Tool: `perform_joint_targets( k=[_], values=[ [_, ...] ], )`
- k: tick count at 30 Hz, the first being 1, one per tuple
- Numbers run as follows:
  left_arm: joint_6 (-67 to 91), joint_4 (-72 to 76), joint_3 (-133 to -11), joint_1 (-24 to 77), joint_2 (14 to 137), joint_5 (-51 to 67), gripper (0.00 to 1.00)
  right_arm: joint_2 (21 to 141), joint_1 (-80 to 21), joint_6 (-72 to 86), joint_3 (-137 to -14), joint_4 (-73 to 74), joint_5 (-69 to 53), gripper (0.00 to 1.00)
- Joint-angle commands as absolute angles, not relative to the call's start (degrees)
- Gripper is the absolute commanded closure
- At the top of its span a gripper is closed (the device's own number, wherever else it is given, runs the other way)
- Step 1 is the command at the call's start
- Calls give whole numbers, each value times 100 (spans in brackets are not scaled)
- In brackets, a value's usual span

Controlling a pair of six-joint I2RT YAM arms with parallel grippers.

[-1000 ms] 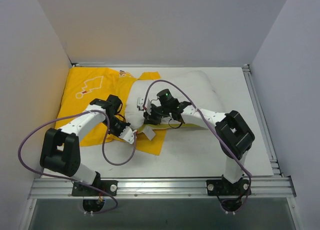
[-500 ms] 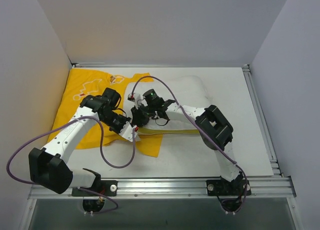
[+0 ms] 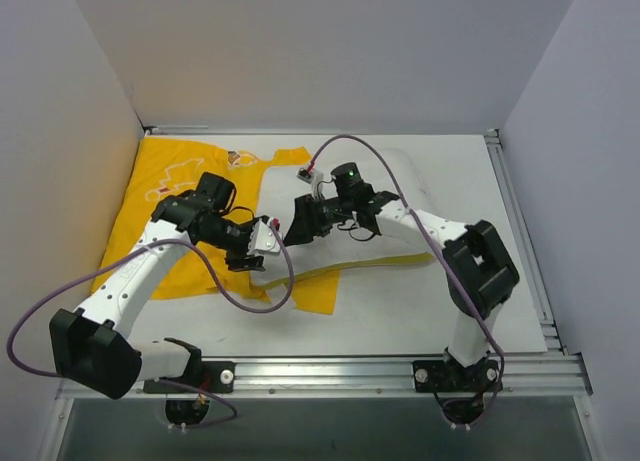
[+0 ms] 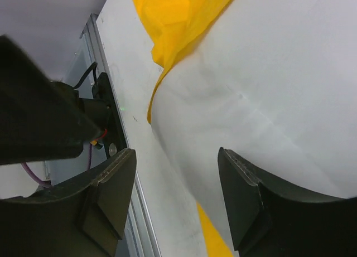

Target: Put the pillow into the pillowcase

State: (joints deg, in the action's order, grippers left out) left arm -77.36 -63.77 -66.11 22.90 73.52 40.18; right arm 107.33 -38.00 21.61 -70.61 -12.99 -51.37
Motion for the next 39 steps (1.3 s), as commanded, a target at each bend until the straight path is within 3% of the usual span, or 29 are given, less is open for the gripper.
perform_joint_targets(
  k=[1,5,11,19,27,30,32,33,38,39],
  values=[
    [-5307,-5329,-7110,2031,7339,4483,36,9871,-3534,1171,-7075,146,-5204,41],
    [-2898,-4396,-7443,1794,7837,3203,36,9782,-3340,414,-7294,1079,-4467,44],
    [-1258,-4386,-7254,986,8131,2707,40,10168,-3559,808,-7664,1020,-4333,47],
    [-363,-4307,-6109,870,7559,2602,36,10248,-4289,1089,-7743,721,-3683,20],
    [526,-3965,-5502,914,7866,2153,37,10625,-4544,1897,-7532,379,-3884,30],
    [650,-3737,-5440,949,7954,2311,46,10871,-4544,2082,-7506,44,-3867,36],
    [659,-3622,-5423,967,7945,2487,55,11109,-4527,2188,-7602,-184,-3824,45],
    [659,-3517,-5405,958,7937,2540,61,11205,-4500,2241,-7646,-219,-3815,54],
    [536,-3428,-5519,958,7691,3319,100,11698,-4412,2688,-7831,-606,-3928,74],
    [536,-3428,-5563,975,7621,3453,100,11707,-4395,2785,-7848,-720,-3955,77]
  ],
)
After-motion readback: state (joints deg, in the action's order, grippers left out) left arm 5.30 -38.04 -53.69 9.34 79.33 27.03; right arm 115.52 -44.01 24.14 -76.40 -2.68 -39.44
